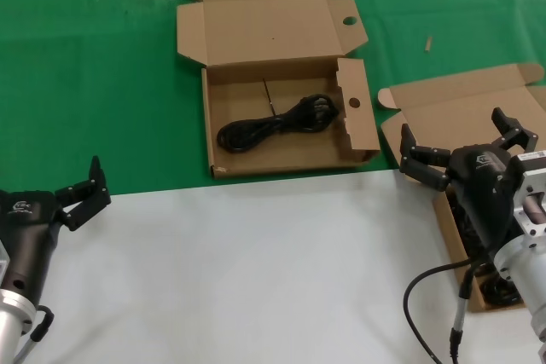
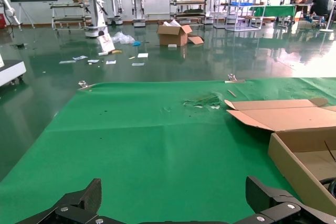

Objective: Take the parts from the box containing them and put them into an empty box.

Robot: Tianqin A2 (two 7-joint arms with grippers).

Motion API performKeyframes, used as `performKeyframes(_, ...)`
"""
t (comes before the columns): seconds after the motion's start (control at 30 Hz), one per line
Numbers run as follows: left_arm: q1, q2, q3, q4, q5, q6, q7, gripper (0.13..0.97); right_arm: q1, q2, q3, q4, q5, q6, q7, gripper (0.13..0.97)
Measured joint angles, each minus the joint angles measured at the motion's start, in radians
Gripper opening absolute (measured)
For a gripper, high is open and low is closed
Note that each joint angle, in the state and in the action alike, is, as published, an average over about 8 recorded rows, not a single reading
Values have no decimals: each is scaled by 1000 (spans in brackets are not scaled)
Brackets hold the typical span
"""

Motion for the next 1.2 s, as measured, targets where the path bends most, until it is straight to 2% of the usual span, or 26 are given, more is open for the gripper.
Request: performKeyframes(1.2,0,0,0,0,0,0,0,966,0,0,0,0,0,0,0,966)
